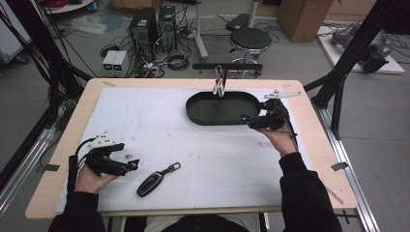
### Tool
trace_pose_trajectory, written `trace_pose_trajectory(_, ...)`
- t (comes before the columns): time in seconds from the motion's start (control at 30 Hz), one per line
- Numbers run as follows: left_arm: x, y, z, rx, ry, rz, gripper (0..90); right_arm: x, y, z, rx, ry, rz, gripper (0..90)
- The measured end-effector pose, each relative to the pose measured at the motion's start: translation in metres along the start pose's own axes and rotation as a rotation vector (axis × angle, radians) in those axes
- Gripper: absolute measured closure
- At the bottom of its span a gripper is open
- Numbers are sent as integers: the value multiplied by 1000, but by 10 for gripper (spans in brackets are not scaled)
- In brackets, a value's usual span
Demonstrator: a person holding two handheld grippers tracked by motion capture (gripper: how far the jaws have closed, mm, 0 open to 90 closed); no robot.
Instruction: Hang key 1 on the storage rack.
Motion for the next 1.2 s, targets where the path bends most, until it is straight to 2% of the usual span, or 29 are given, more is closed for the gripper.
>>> trace_pose_trajectory(0.17, 0, 1, 0, 0, 0, 2, 83, -3, -1, -19, 32, 0, -2, 8)
trace_pose_trajectory(0.4, 0, 1, 0, 1, 1, 2, 83, -5, 6, -36, 53, 7, -6, 8)
trace_pose_trajectory(0.73, 0, 1, -1, -3, 6, 3, 83, -6, 17, -57, 61, 13, -8, 8)
trace_pose_trajectory(1.2, 0, -1, -2, 9, 6, 5, 83, -16, 28, -85, 61, 10, -17, 8)
Point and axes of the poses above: each handheld gripper's, and its own axes: y roughly backward along the jaws, z roughly out of its top, x roughly to its left, the point moved 9 cm from there along -y, roughly forward along the jaws, and after that the axes turned 14 degrees about -z, right-handed, at the moved point
